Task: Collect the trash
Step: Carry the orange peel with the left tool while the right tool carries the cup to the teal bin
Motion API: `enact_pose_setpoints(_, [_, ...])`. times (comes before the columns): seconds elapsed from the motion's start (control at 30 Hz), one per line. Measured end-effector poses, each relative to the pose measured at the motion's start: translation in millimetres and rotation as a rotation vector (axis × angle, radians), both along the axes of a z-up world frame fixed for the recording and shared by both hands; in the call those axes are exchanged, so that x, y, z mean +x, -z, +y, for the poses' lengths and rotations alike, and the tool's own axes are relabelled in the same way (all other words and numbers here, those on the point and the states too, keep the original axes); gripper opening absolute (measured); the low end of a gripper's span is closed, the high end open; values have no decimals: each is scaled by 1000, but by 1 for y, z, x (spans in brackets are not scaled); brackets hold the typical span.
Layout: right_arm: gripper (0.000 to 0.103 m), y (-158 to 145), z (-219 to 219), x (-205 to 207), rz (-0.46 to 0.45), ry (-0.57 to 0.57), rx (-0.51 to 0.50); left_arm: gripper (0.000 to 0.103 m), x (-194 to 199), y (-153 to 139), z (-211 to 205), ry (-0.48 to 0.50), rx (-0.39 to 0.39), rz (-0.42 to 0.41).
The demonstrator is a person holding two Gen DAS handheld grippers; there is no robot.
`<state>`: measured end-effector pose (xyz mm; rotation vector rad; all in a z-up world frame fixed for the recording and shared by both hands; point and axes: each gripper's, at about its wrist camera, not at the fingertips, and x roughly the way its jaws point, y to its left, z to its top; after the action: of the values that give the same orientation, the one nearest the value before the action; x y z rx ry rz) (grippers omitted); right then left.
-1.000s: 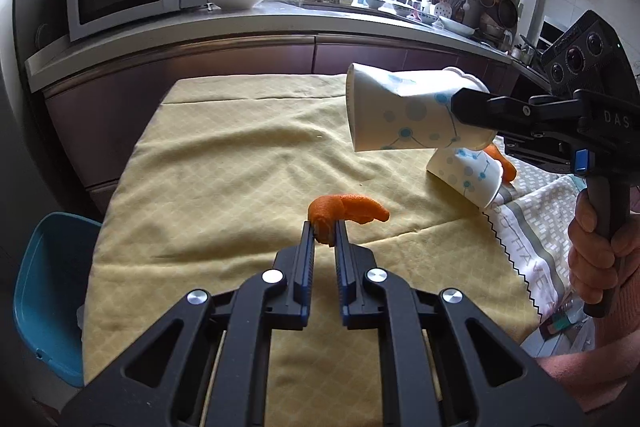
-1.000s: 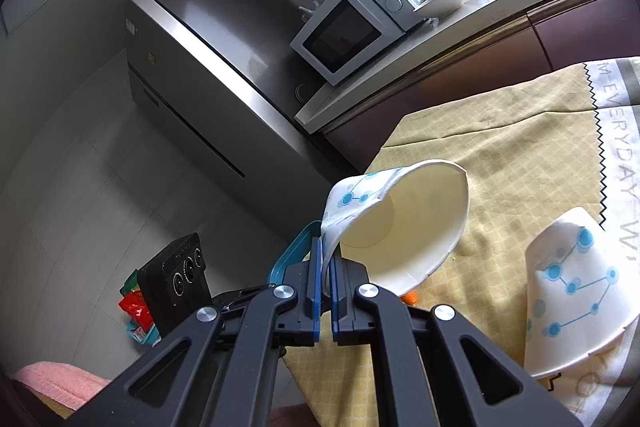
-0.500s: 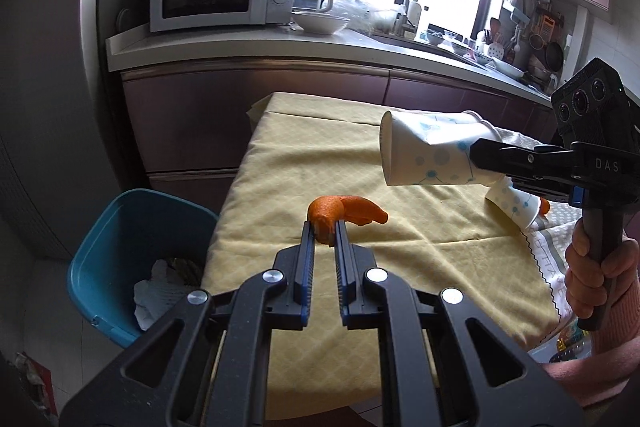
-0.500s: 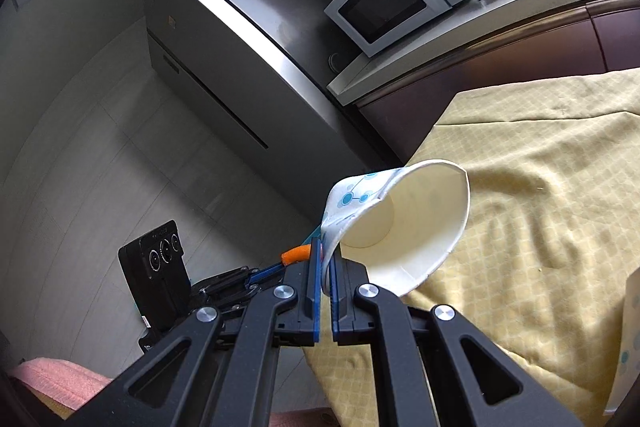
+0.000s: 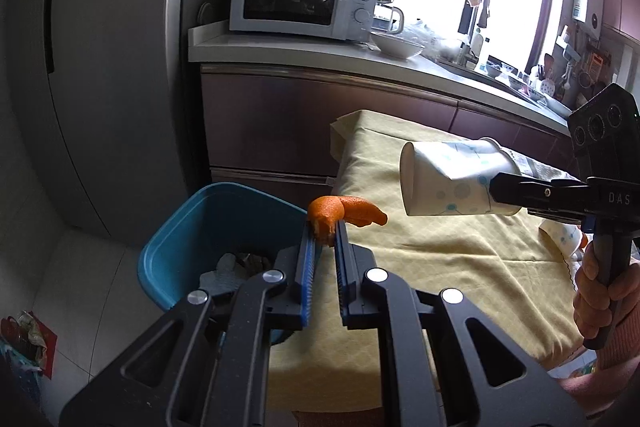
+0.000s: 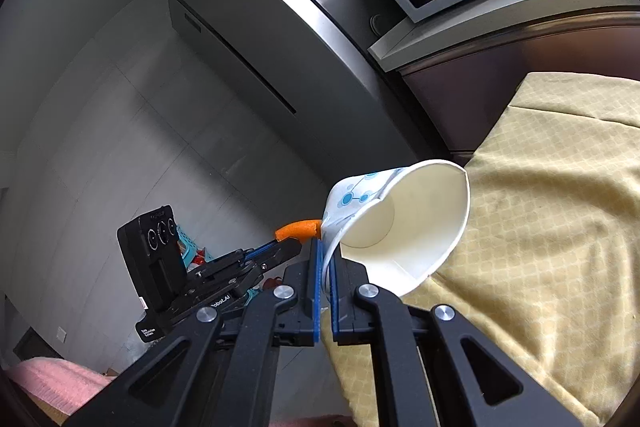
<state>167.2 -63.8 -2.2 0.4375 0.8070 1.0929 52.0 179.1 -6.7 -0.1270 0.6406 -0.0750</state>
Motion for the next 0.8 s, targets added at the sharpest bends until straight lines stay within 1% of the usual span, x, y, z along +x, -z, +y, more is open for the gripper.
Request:
enact_pose_setpoints(0.2, [3,5,30,11,17,-58,-30,10,2,9,25,-61,-1,24])
enact_pose_setpoints(0.4, [3,11,55,20,37,-99,-64,10,9,26,41,-109,-9,63])
enact_pose_setpoints(0.67, [3,17,88,27,40,-137,-128,10,21,42,52,-141,-18,93])
enact_pose_setpoints(0.8, [3,21,96,22,45,-149,-158,10,25,49,58,-155,-18,109])
